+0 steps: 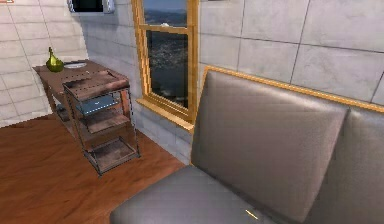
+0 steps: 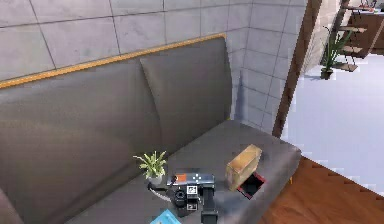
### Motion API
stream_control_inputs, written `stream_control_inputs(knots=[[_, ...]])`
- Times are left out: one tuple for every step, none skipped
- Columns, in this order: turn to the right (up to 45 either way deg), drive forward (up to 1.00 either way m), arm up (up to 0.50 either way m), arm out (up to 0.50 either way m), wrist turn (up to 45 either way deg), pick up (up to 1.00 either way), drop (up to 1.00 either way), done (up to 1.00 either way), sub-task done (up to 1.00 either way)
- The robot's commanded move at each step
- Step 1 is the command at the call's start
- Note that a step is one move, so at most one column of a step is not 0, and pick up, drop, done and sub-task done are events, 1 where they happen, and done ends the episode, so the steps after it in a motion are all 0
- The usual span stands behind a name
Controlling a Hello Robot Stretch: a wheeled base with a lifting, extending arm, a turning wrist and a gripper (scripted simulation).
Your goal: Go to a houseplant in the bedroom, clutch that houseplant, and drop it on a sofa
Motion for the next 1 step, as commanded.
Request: stream_control_inputs(knots=[[0.0,0.0,0.0,0.0,0.0,0.0,1.0,0.0,0.0]])
